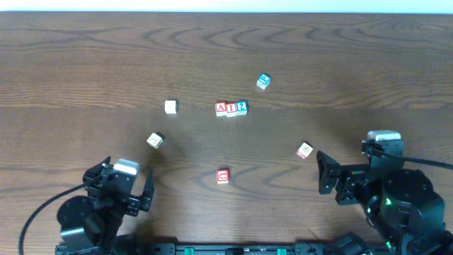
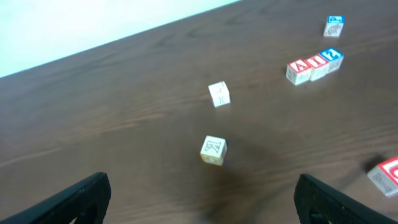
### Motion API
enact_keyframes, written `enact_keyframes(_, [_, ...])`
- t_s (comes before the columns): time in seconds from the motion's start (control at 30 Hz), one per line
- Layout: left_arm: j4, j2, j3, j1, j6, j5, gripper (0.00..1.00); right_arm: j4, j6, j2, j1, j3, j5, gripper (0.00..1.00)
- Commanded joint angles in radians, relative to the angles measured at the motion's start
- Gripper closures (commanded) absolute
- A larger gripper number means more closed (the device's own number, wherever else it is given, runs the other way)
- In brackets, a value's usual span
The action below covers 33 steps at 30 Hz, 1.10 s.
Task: Spell out Ai2
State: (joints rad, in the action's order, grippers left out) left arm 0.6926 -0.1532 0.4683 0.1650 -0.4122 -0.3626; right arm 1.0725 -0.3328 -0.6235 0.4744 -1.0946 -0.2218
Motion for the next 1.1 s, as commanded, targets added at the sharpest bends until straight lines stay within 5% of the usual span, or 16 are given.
enact_keyframes(0.0, [-0.037, 0.056, -0.055, -0.024, 0.168, 0.073, 0.05, -0.002, -0.014, 0.002, 0.006, 0.003, -0.010, 0.01])
enact_keyframes(0.27, [-0.044, 0.141, -0.152, -0.054, 0.396, 0.242, 0.05, -0.002, -0.014, 0.002, 0.006, 0.003, -0.010, 0.01])
enact_keyframes(1.07, [-0.085, 0.149, -0.313, -0.080, 0.457, 0.269, 0.05, -0.002, -0.014, 0.002, 0.006, 0.003, -0.010, 0.01])
